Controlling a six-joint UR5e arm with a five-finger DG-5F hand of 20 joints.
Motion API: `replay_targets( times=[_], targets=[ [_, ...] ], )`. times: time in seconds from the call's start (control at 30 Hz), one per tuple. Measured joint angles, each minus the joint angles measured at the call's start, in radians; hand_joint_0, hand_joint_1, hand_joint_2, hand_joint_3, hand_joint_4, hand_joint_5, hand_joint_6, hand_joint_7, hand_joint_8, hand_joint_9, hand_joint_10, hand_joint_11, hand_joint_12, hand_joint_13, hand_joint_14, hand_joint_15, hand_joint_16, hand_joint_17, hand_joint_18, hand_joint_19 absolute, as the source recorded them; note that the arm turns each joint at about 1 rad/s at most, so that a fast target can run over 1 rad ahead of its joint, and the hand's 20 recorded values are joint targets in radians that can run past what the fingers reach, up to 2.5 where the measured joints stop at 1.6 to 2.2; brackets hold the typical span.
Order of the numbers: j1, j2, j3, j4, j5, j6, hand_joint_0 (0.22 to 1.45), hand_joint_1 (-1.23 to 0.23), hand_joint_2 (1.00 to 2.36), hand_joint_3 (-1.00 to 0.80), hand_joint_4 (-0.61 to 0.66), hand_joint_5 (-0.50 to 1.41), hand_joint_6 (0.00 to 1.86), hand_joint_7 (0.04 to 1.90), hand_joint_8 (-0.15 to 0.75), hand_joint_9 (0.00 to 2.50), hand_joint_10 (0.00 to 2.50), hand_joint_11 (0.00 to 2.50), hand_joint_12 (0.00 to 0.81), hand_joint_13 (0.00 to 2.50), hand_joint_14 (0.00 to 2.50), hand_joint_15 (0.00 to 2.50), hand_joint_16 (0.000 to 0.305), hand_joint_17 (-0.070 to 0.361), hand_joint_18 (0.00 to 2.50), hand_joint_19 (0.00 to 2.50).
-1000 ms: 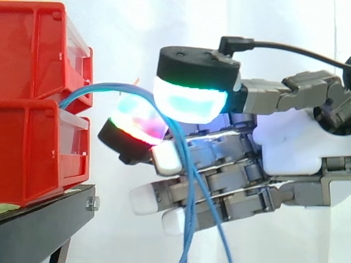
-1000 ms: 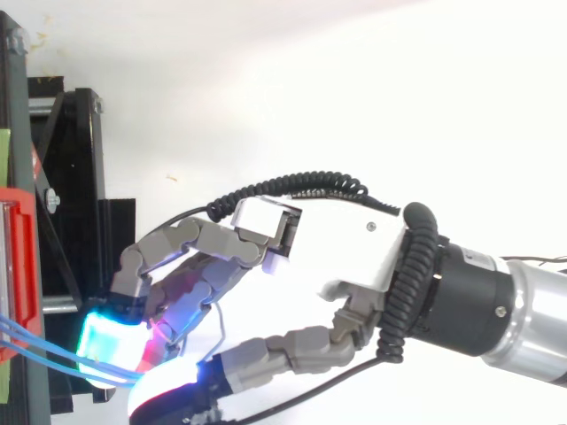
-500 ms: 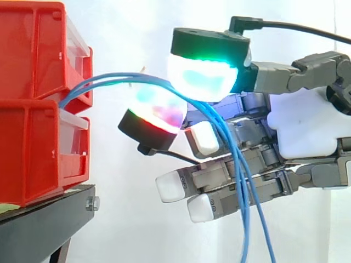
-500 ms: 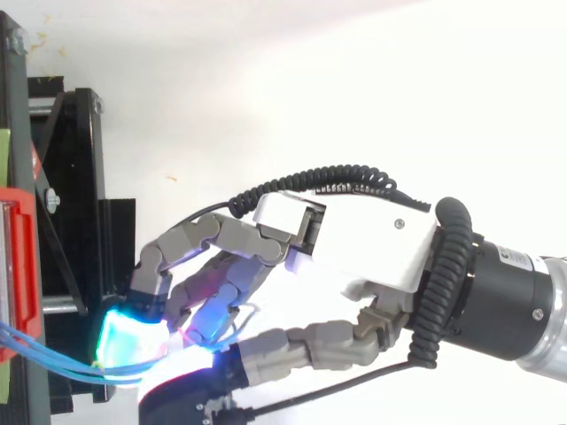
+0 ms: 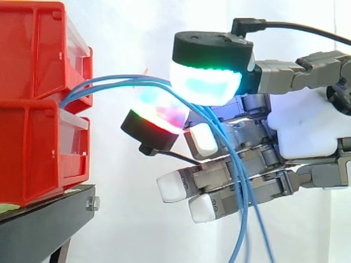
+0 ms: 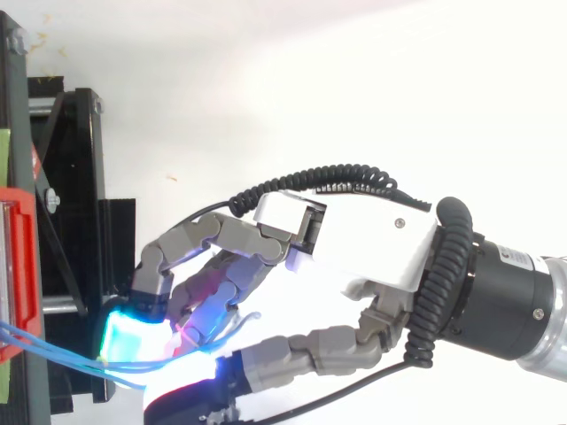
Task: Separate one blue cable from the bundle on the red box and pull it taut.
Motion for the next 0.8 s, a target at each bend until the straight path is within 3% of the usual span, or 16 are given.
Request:
replay_targets(
  times=[0.1,0.3,0.5,0.8],
  targets=[
    [0.000,0.000,0.000,0.000,-0.001,-0.001,0.67,-0.96,1.00,-0.50,0.00,-0.09,0.93,0.82,0.240,1.11,0.02,0.53,0.312,0.73,0.02,0.45,0.040,0.090,0.55,0.54],
    [0.000,0.000,0.000,-0.002,-0.001,0.000,0.52,-0.81,1.00,-0.50,0.09,-0.08,0.90,0.84,0.255,1.16,0.02,0.51,0.329,0.75,0.02,0.44,0.044,0.098,0.56,0.55],
    [0.000,0.000,0.000,-0.003,0.000,0.001,0.53,-0.66,1.00,-0.50,0.09,-0.07,0.89,0.87,0.254,1.16,0.02,0.51,0.332,0.74,0.02,0.45,0.044,0.099,0.55,0.57],
    [0.000,0.000,0.000,-0.003,0.000,0.001,0.59,-0.77,1.02,-0.27,0.07,-0.08,0.89,0.93,0.257,1.13,0.02,0.52,0.324,0.74,0.02,0.45,0.042,0.094,0.54,0.58]
  ],
)
